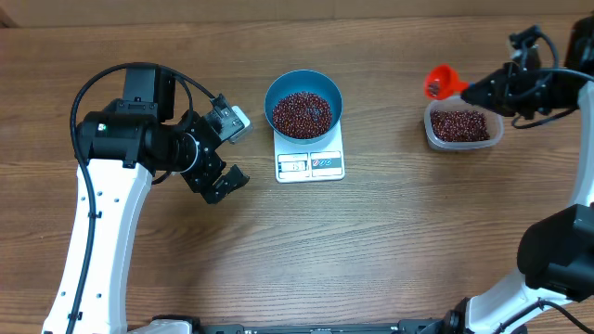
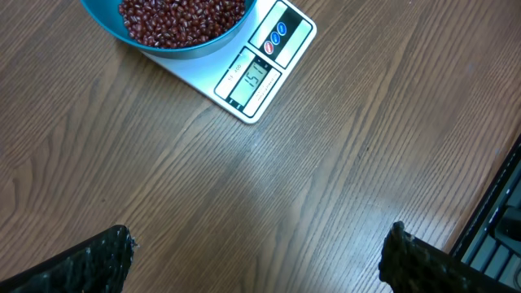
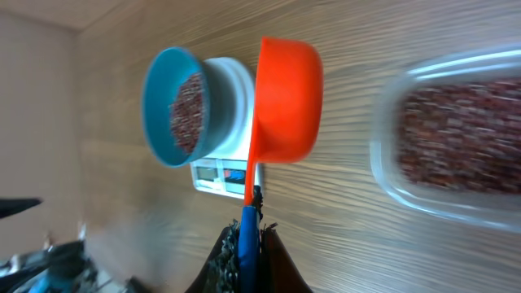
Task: Scoop item into bowl and weigh 150g on scale
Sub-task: 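Carry the red cup with the right gripper over the blue bowl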
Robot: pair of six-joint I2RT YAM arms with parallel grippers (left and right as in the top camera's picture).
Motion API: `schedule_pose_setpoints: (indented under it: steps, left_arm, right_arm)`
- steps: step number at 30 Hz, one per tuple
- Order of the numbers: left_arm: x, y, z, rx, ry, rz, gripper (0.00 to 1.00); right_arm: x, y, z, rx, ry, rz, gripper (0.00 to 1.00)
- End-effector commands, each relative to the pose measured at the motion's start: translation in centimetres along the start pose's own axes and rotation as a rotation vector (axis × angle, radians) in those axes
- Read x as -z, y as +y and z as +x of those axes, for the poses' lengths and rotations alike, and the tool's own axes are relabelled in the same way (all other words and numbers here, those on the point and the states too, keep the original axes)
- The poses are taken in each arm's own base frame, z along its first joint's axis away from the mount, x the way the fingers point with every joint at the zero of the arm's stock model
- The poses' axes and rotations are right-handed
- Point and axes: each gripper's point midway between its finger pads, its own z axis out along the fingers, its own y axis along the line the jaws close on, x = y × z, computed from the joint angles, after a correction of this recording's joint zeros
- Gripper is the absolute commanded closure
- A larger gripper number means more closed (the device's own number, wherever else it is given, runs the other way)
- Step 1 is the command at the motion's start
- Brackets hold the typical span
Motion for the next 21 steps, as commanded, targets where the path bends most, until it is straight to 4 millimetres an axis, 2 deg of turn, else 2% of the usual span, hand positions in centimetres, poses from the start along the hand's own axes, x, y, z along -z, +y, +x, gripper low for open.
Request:
schedule_pose_setpoints:
  steps: [1, 15, 18, 21]
  left_arm:
    - [0.8, 0.1, -0.6, -0.003, -0.025, -0.019, 0.00]
    - [0.8, 0.1, -0.6, -0.003, -0.025, -0.019, 0.00]
    - [0.8, 0.1, -0.6, -0.003, -0.025, -0.019, 0.00]
    - [0.8, 0.1, -0.6, -0.003, -0.025, -0.019, 0.00]
  right_arm:
    - [0.0, 4.8, -0.2, 0.109, -0.019, -0.087, 0.96]
    - [-7.8, 15.5, 2.3, 0.381, 0.097, -0.210, 0.96]
    - [-9.4, 16.7, 2.8, 0.428, 0.116, -0.225, 0.96]
    - [-11.2, 16.4, 3.1, 0.461, 0.133, -0.168, 0.96]
